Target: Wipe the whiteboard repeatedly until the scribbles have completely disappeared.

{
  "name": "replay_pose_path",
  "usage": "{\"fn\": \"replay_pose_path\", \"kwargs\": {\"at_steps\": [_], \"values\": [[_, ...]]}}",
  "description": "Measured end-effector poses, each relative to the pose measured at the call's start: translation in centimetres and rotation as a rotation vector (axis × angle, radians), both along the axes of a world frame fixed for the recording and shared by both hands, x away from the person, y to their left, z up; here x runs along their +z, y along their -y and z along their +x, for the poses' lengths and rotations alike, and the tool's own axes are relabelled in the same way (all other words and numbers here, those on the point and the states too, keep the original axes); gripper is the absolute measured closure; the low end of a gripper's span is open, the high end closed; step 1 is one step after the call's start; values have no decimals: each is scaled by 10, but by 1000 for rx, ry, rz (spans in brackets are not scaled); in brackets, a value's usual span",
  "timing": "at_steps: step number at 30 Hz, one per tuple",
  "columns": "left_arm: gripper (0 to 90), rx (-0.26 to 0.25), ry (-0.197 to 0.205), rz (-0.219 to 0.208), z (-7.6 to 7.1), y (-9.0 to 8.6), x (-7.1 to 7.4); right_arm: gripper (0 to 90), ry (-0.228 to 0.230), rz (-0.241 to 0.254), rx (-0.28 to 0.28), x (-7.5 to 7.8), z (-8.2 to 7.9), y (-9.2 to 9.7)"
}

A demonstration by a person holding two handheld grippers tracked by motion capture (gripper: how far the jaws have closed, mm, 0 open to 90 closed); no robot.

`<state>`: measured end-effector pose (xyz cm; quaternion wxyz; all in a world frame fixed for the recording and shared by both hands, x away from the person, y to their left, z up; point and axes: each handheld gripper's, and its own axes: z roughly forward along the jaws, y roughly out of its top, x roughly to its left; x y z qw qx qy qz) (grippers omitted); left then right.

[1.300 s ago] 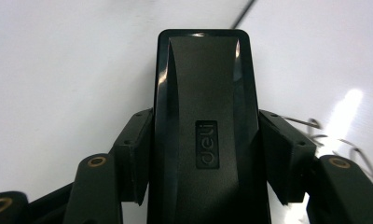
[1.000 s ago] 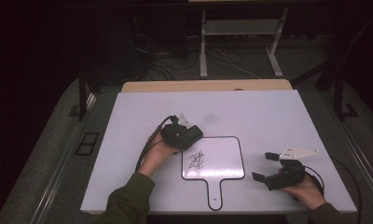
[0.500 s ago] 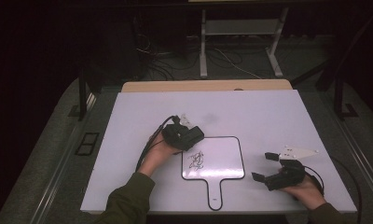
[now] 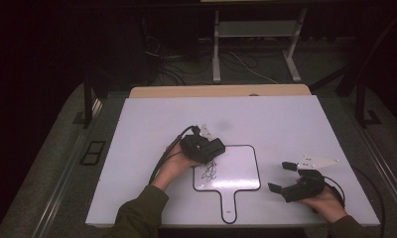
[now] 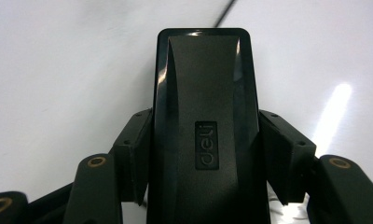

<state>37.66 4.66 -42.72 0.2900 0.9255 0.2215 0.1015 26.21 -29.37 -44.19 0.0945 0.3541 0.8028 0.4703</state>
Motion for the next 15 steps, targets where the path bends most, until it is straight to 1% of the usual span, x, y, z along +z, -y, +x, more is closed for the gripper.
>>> {"fn": "replay_pose_path", "kwargs": {"at_steps": [1,2,4,6,9,12,14,15], "values": [[395,-2,7,-2,-1,1,0,0,0,0,0,0,0,0],[396,-2,0,4,0,0,0,0,0,0,0,0,0,0],[396,11,-5,-3,2,-4,0,0,0,0,0,0,0,0],[396,30,-1,10,4,-9,1,0,-1,0,-2,0,0,0],[396,48,-5,2,3,-16,0,0,-1,0,-2,0,0,0],[396,48,-4,-3,-1,-17,0,0,0,0,0,0,0,0],[396,36,-2,2,-3,-17,0,0,1,-1,0,0,0,0],[396,32,-9,5,-5,-16,1,0,0,0,0,0,0,0]]}}
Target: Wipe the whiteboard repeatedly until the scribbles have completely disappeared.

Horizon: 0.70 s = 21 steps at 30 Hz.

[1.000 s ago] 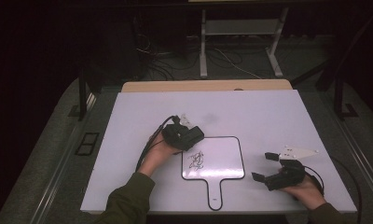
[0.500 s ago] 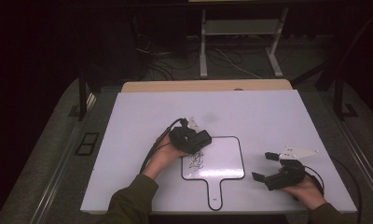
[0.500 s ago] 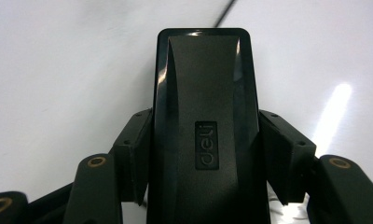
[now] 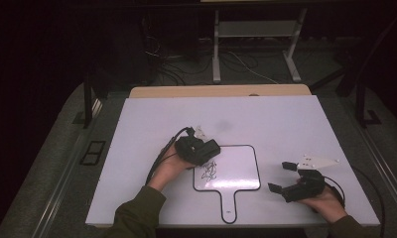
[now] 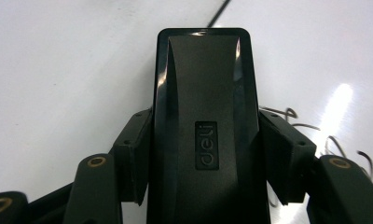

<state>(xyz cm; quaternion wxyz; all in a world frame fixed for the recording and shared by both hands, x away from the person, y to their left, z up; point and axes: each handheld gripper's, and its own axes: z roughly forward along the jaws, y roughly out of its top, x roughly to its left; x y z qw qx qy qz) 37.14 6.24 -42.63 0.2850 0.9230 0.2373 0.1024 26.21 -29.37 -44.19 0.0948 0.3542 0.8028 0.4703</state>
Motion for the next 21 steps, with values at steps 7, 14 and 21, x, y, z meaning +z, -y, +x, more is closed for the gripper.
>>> {"fn": "replay_pose_path", "kwargs": {"at_steps": [7,14,21], "values": [[395,-69,0,12,-11,12,1,0,2,-1,1,0,0,0],[395,-71,-5,8,-9,13,1,0,1,-1,-1,0,0,0],[395,-7,-8,-11,-2,0,0,0,0,0,0,0,0,0]]}}
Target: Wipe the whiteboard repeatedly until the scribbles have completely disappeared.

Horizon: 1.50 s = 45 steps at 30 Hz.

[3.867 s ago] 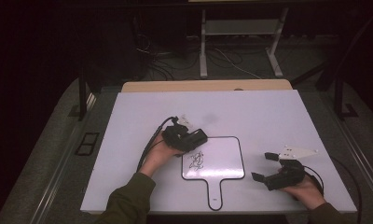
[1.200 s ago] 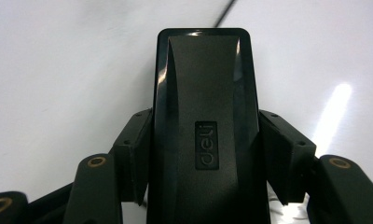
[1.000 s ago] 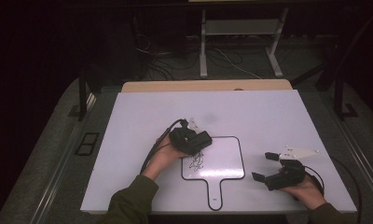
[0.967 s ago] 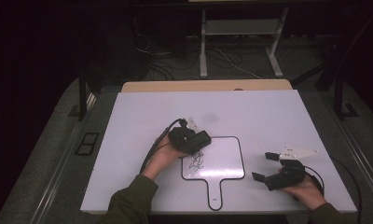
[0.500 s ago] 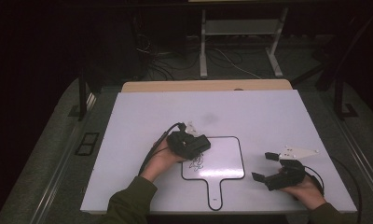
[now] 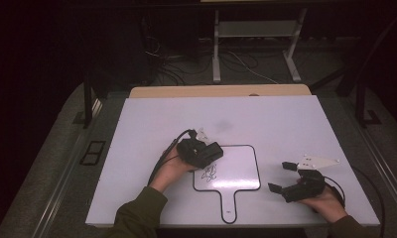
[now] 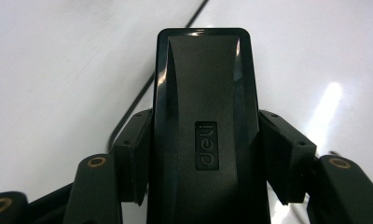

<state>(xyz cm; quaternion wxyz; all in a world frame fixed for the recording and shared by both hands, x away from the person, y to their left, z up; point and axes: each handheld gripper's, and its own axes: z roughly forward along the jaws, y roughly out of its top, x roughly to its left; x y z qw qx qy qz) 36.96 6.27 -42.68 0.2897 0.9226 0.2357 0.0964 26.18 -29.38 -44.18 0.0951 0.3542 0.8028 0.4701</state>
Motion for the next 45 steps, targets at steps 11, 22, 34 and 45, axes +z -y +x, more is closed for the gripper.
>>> {"fn": "replay_pose_path", "kwargs": {"at_steps": [11,22,34,45], "values": [[395,-75,-7,5,-18,15,0,0,0,0,1,0,0,-1],[395,6,-5,2,-1,-1,0,0,0,0,1,0,0,0],[395,-84,-5,14,-21,14,1,0,1,1,0,0,0,-1],[395,-103,-26,-4,-30,17,0,0,1,0,0,0,0,0]]}}
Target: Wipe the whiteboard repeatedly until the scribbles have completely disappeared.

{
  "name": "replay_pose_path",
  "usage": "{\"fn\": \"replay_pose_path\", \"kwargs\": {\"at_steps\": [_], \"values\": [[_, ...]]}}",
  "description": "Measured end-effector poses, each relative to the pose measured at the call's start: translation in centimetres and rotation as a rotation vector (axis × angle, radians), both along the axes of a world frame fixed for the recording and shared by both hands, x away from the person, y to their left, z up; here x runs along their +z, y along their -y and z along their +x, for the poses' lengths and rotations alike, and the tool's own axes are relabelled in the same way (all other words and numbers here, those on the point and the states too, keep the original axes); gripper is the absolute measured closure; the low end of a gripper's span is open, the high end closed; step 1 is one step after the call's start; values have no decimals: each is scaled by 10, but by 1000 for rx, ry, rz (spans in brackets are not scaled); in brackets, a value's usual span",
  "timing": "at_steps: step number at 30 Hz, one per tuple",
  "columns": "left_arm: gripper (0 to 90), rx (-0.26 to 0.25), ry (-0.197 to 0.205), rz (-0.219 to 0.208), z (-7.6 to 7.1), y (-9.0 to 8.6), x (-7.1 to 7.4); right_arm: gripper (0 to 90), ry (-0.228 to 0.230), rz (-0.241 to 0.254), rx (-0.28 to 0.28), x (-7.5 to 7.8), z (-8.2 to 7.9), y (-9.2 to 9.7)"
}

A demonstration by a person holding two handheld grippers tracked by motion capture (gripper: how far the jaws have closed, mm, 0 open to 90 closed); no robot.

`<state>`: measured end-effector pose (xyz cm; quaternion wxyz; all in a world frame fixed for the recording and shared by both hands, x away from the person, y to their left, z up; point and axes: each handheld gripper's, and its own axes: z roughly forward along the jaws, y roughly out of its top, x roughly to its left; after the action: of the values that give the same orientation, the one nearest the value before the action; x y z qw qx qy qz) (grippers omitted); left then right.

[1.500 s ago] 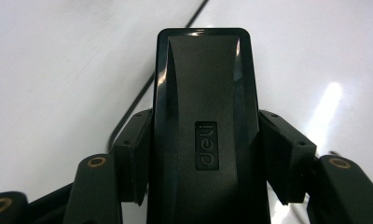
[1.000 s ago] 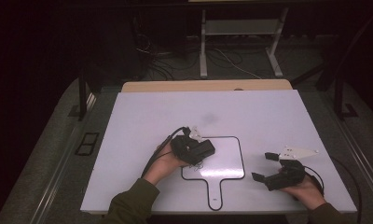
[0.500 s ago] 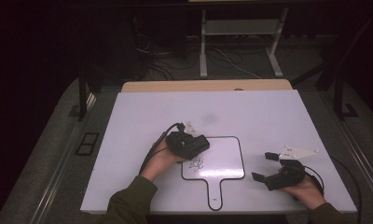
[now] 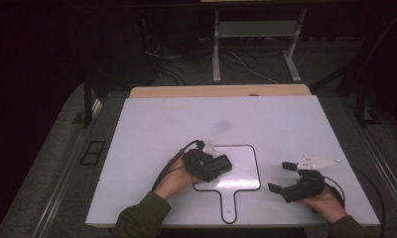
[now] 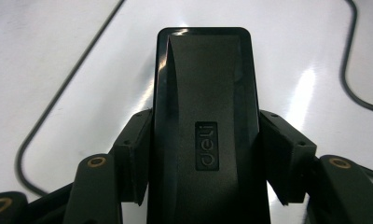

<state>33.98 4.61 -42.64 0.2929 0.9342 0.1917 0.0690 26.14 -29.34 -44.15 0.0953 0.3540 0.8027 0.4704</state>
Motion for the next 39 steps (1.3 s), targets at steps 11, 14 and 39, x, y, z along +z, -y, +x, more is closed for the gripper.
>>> {"fn": "replay_pose_path", "kwargs": {"at_steps": [11,14,39], "values": [[395,53,10,22,10,-19,1,0,1,-1,0,0,0,0],[395,25,8,25,2,-14,2,0,2,0,0,0,0,0],[395,5,12,16,-17,-6,1,0,5,0,2,0,0,-1]]}}
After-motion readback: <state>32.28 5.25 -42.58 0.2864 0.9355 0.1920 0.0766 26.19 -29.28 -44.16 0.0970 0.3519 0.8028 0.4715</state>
